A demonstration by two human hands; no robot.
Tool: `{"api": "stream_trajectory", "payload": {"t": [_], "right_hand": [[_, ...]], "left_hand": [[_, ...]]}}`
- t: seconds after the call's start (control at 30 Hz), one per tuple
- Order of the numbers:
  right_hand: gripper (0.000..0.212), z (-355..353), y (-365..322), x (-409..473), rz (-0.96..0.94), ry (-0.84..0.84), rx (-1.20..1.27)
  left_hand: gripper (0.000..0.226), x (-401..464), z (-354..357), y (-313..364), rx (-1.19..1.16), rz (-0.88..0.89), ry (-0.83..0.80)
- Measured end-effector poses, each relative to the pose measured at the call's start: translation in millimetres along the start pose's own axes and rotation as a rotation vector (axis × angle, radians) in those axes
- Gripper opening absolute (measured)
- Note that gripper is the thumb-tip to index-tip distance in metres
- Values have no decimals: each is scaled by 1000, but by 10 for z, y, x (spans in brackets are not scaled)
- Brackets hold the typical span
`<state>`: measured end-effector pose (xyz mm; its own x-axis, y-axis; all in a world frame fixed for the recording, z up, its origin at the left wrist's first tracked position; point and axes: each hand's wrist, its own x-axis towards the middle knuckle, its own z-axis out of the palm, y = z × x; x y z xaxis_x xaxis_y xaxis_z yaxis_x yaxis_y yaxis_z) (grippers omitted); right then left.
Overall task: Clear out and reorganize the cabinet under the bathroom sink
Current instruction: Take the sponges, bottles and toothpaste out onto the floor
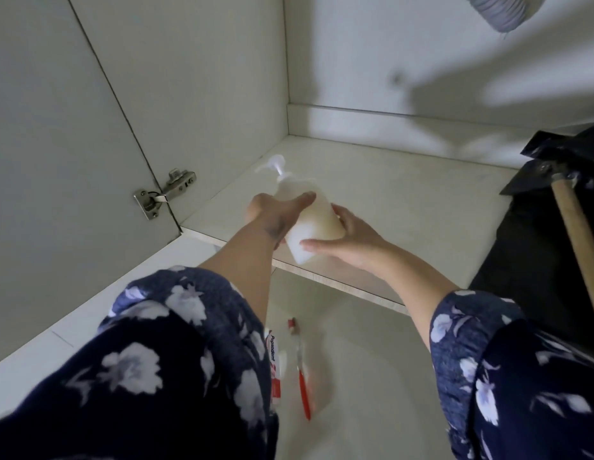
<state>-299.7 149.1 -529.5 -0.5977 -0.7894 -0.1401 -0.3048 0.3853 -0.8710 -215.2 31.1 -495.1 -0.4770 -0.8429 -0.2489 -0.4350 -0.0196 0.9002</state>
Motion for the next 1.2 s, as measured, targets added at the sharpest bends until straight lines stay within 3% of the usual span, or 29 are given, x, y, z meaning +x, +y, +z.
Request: {"api": "stream_trajectory", "payload": {"t": [0.1, 0.2, 0.33, 0.8, 1.2], "right_hand": [[113, 106, 77, -15, 77, -180, -504], [84, 308, 226, -56, 110, -167, -838], [66, 400, 278, -91, 114, -102, -877], [69, 405, 236, -93, 131, -76, -942], [67, 405, 260, -57, 138, -108, -962]], "left_hand": [[85, -45, -189, -16, 122, 113, 109], [90, -215, -363, -81, 218, 174, 202], [88, -535, -507, -370, 161, 194, 291], [79, -1552, -412, -2119, 221, -25, 328], [74, -1487, -340, -2558, 135, -42, 327]]}}
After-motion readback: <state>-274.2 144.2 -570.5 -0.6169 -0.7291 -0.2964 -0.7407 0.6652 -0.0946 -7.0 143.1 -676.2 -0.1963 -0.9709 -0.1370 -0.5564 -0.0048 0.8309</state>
